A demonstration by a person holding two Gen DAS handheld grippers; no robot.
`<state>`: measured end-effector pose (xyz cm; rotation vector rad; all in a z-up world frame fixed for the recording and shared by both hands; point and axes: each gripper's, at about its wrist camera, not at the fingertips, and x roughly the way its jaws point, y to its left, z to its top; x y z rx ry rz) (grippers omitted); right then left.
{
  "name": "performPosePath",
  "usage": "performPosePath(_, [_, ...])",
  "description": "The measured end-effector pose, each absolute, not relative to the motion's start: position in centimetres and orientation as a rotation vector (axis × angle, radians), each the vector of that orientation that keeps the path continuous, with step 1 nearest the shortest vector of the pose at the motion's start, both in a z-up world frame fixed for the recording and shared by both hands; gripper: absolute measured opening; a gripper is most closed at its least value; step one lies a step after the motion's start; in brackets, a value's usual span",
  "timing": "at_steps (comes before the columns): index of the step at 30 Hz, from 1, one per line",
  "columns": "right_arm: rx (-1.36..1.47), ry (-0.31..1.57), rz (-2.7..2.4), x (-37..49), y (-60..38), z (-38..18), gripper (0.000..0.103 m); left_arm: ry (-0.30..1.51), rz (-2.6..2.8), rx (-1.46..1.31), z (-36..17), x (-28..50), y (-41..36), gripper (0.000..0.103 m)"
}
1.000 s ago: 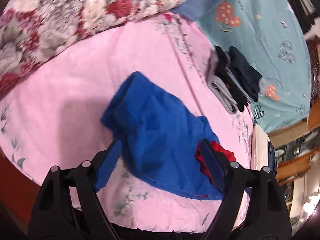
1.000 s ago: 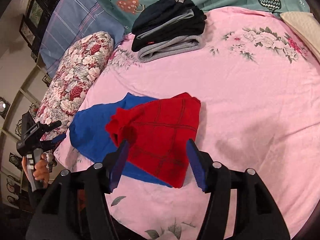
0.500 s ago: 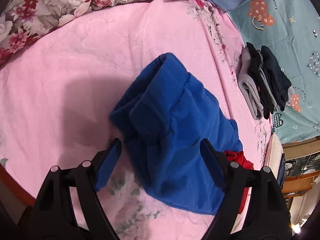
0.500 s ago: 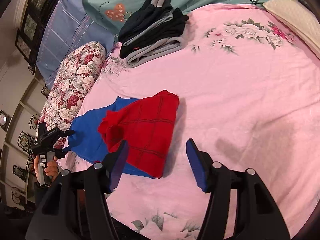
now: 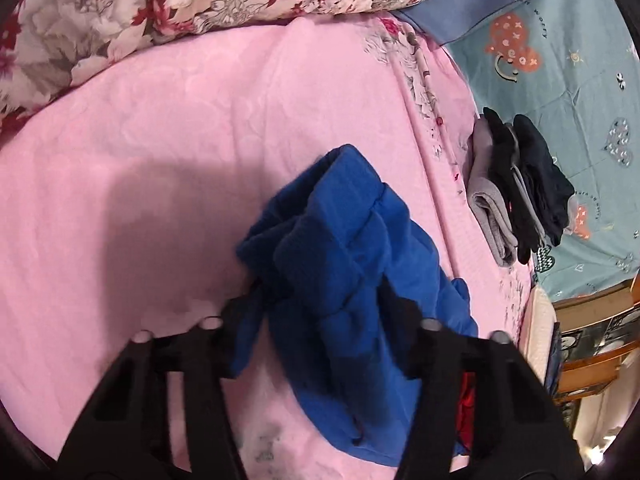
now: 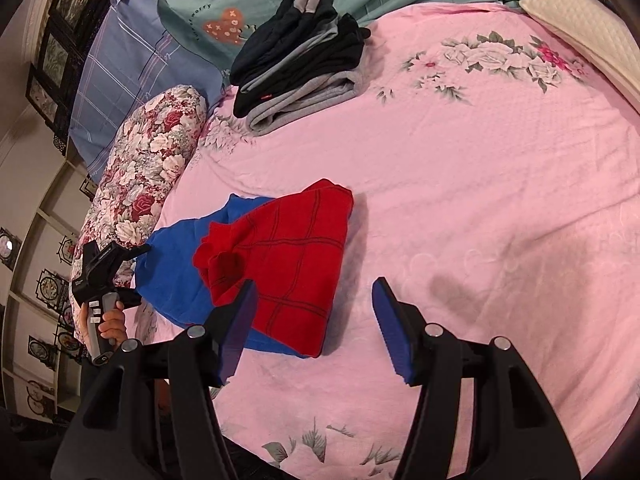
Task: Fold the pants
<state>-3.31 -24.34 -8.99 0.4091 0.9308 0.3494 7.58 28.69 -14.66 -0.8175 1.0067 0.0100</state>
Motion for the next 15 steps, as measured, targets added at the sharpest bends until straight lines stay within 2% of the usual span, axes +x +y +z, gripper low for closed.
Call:
performPosePath(5, [0.379, 0.930, 0.357, -3.5, -23.4, -8.6, 0.060, 0.875, 0.005, -0.807, -13.4, 5.7, 28.4, 0.032])
performPosePath(9, [0.359, 0.951, 0.336, -3.2, -22.7, -8.6, 0.060, 0.753, -0.030, -0.786, -10.9, 3.1, 28.3, 0.030])
performPosePath(15, [0.263, 0.985, 0.380, -1.0, -18.5, -8.1, 0.060, 0.695, -0.069, -0.725, -8.7, 2.3, 27.0, 0.030])
